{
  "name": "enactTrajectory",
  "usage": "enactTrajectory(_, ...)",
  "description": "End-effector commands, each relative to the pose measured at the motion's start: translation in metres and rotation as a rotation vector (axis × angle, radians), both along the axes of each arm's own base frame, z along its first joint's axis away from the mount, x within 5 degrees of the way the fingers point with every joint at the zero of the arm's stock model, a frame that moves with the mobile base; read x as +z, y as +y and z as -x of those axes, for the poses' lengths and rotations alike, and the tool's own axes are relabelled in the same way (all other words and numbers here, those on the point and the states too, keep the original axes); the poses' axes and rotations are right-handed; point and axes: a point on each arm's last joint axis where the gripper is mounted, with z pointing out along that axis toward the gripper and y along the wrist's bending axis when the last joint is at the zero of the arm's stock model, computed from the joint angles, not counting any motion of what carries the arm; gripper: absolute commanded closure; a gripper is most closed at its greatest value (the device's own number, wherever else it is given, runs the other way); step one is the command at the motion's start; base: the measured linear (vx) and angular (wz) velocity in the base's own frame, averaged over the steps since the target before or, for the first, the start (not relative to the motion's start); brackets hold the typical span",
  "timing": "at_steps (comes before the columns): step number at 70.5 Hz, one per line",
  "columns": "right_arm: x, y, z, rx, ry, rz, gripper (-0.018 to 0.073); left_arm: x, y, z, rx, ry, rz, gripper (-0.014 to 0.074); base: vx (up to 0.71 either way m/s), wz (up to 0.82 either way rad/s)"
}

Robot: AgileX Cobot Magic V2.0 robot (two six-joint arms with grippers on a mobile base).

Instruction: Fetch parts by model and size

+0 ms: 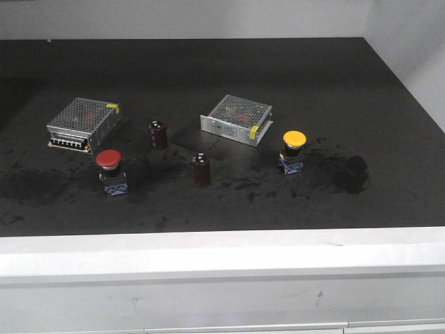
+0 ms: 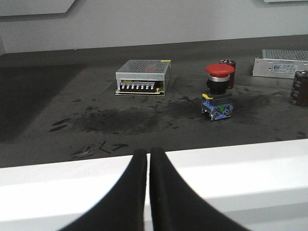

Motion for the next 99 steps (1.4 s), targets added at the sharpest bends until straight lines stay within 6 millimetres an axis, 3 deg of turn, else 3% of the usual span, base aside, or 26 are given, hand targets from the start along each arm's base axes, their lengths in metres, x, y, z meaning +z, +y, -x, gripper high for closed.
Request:
enactTrajectory(1,0.005,0.0,0.001,-0.004,-0.078,0.014,0.0565,0.012,0.0,0.001,-0.006,-0.094,0.02,0.0603,0.0,0.0)
enactTrajectory(64,0.007,0.0,0.001,-0.003,-0.092,0.023,0.0565,0.015,-0.001,0.001,-0.007,-0.127,0.021,0.0603,0.0,0.0)
enactTrajectory(71,0.02,0.001,0.003,0.002,-0.228,0.067,0.0565,0.03,-0.001,0.002,-0.014,-0.269,0.024,0.0603,0.0,0.0)
enactTrajectory(83,0.056,0.0,0.011,0.011,-0.333,-0.056,0.0565,0.076,-0.001,0.014,-0.022,-0.504,0.036,0.0603,0.0,0.0)
enactTrajectory(91,0.084,0.0,0.011,0.007,-0.31,-0.051,0.0565,0.111,-0.001,0.013,-0.017,-0.472,0.033,0.0603,0.0,0.0)
enactTrajectory(99,0.114,0.0,0.001,0.002,-0.257,-0.04,0.0565,0.143,-0.001,-0.007,-0.012,-0.355,0.027,0.0603,0.0,0.0)
